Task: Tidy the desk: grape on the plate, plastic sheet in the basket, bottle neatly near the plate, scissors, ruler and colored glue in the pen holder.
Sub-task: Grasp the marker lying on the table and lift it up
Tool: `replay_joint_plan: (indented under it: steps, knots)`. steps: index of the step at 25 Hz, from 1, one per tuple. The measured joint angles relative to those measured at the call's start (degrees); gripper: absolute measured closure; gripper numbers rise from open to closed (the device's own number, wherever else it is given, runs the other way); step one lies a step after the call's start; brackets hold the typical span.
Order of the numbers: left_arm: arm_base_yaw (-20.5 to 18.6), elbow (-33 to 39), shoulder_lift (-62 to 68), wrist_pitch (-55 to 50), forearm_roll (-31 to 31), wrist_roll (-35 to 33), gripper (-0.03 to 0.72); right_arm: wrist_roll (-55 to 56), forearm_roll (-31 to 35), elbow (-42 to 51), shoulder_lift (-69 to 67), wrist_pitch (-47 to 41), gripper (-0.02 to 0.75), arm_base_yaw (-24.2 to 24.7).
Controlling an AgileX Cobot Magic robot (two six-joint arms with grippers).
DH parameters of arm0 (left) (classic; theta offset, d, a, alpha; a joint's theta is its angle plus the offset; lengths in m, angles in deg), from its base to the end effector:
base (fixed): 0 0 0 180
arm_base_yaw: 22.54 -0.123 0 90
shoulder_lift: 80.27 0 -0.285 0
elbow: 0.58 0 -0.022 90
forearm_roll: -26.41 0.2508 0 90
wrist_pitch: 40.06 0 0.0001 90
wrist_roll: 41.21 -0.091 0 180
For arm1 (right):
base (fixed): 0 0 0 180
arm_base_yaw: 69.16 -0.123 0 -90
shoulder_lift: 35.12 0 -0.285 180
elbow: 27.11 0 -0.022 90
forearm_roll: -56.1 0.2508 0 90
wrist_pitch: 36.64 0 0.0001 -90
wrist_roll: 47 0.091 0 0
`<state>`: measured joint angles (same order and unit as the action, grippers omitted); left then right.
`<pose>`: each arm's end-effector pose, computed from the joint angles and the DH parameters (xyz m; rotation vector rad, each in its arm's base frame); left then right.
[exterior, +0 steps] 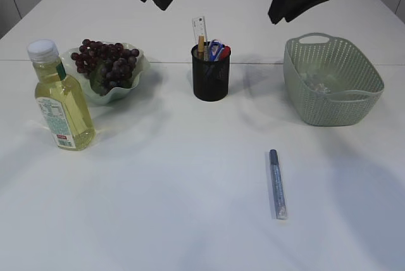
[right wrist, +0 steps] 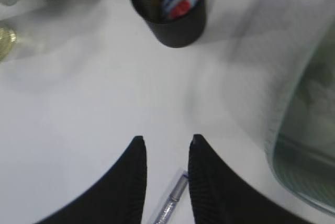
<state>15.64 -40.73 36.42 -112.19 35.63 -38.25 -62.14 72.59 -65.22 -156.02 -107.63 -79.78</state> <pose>0.3338 -0.2449 0.3807 0.7863 2.4500 -0.0519 0.4202 0.1036 0.3427 -0.5516 2.5942 0.3678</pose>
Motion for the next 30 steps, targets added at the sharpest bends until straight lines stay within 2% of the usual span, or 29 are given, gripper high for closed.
replay_joint_plan:
  steps: [3,6,9,13,17,24,30]
  knots:
    - [0.00,0.00,0.00,0.00,-1.35,4.73,0.445,8.25,-6.56,0.00,0.96,-0.32,0.500,0.00]
    - [-0.54,0.00,-0.15,0.00,-2.13,7.65,0.445,11.37,-9.52,1.04,2.85,-0.32,0.500,0.02]
    - [-2.40,0.00,-2.24,0.00,-5.06,8.48,0.445,12.83,-9.66,4.48,5.68,-0.32,0.500,0.02]
    - [-6.58,0.00,-7.80,0.00,-12.46,7.78,0.445,14.77,-7.17,10.23,9.11,-0.35,0.500,0.02]
    - [-7.82,1.19,-14.29,-0.08,-13.97,6.64,0.445,16.34,-5.79,15.22,11.37,-0.35,0.500,-2.64]
    - [-7.82,13.94,-26.10,-0.28,-11.82,6.04,0.445,20.62,-8.37,19.19,12.59,-0.35,0.499,-10.05]
    - [-7.82,24.67,-38.00,-0.43,-10.95,5.91,0.445,27.31,-10.13,25.95,12.64,-0.25,0.499,-11.44]
